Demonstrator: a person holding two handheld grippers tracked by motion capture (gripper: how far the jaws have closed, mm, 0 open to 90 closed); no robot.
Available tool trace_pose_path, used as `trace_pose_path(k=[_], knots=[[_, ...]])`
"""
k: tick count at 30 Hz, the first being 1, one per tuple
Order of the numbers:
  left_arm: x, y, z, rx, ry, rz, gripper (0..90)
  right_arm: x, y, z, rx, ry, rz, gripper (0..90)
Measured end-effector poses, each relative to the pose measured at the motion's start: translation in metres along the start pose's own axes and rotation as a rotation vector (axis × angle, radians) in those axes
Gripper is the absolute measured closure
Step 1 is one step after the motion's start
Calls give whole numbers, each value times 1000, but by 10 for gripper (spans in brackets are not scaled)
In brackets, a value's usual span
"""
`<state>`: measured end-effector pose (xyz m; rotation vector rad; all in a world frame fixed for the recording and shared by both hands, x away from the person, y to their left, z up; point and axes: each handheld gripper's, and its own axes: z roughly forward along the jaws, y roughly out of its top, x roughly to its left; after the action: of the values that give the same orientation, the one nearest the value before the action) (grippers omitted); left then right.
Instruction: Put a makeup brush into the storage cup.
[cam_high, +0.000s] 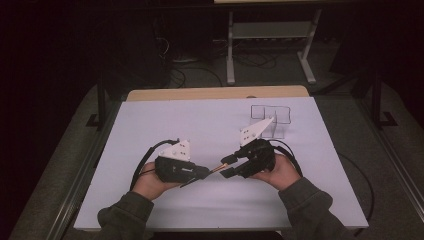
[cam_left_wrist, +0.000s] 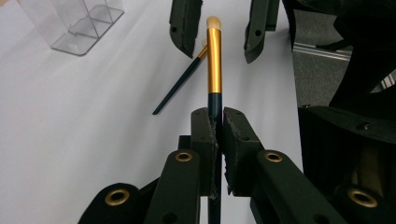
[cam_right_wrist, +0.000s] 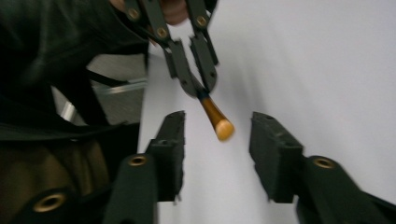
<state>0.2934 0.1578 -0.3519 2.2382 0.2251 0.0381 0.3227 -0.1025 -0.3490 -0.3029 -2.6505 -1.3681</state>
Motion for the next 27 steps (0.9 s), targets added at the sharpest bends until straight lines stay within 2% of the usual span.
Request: trace_pose_path(k=[2,9,11,14,18,20,21,22,24,27], knots=[[-1,0,1,2,-4,3,835,-1,0,0,-13,26,6,606],[-2,2,3,6,-13,15,835,-4,-2,0,-19,61,8,741],[-3,2,4,6,-14,16,835,-5,-2,1,-24,74,4,809],[-4,2,5,13,-15,23,835,-5,-2,1,-27,97,1,830],[-5,2,8,21,-23,29,833,-4,-1,1,-13,97,-10,834],[-6,2,9,28,-26,27,823,-3,-1,1,-2,90,-29,834],[-6,2,10,44,-29,27,814,-2,0,0,2,91,-28,834],[-7,2,12,50,-22,21,764,-1,1,-1,11,85,-43,835],[-7,1,14,78,-29,29,747,1,2,-3,28,75,-61,834],[-8,0,16,99,-35,19,718,4,5,-7,61,64,-77,834]])
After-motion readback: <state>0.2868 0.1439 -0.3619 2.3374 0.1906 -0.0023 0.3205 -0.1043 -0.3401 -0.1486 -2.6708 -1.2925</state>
